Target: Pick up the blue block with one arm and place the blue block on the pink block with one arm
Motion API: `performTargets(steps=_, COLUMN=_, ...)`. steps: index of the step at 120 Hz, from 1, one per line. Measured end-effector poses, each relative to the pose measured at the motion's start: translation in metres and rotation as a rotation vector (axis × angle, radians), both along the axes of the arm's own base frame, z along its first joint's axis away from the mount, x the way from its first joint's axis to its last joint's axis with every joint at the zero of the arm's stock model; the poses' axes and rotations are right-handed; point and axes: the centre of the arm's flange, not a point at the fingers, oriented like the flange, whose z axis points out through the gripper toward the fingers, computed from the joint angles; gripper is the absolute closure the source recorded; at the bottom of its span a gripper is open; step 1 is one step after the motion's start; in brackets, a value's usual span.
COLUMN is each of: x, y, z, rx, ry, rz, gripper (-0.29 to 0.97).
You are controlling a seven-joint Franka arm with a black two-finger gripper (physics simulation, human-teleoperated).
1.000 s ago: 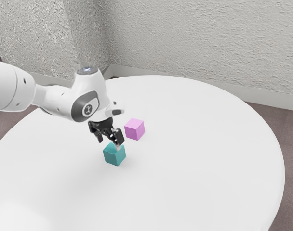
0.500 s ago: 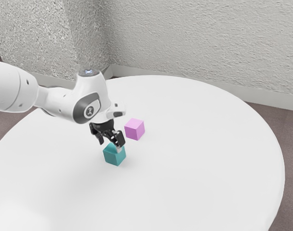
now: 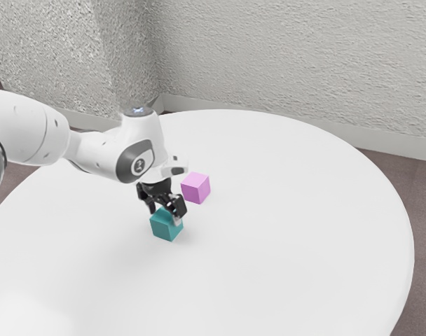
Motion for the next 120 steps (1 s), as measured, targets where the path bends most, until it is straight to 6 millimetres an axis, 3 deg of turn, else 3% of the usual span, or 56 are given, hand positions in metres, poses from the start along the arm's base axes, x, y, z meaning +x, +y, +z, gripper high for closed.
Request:
performTargets(steps=71, x=-0.0029, y=0.0000, z=-0.0046, rx=0.001, ry=0.017, rz=-0.003, gripper=0.00)
performTargets(steps=120, x=-0.0065, y=-0.0001, z=-0.0064, rx=0.000, ry=0.028, rz=-0.001, gripper=0.25)
